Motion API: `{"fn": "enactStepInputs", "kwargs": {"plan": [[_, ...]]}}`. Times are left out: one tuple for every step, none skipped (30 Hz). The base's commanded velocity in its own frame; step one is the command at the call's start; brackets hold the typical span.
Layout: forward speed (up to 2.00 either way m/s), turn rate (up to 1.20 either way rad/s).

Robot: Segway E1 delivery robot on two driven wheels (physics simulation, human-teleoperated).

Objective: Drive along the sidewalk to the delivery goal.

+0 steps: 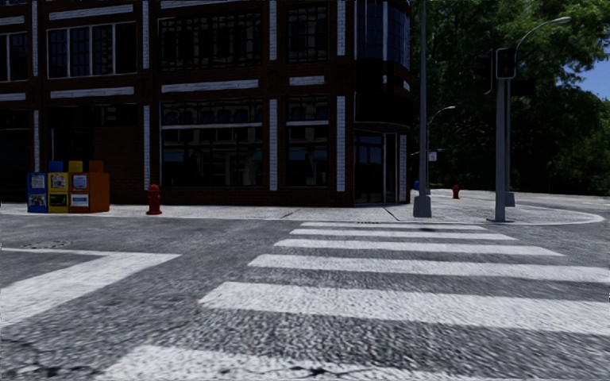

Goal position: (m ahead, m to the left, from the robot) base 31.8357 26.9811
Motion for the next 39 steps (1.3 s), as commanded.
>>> {"fn": "enactStepInputs", "kwargs": {"plan": [[1.49,-0.47],[1.49,-0.47],[1.49,-0.47],[1.49,-0.47],[1.49,-0.47],[1.49,-0.47],[1.49,-0.47],[1.49,-0.47],[1.49,-0.47],[1.49,-0.47],[1.49,-0.47],[1.49,-0.47],[1.49,-0.44],[1.49,-0.41],[1.49,-0.41],[1.49,-0.31],[1.49,-0.02],[1.49,0.00],[1.49,0.00],[1.49,0.00],[1.49,0.00],[1.49,0.00],[1.49,0.00],[1.49,0.00],[1.49,0.00],[2.00,0.00],[2.00,0.00],[2.00,0.00],[2.00,0.00],[2.00,0.00],[2.00,0.00],[2.00,0.00],[2.00,0.00],[2.00,0.00],[2.00,0.00],[2.00,0.00],[2.00,0.00],[2.00,0.00],[2.00,0.00]]}}
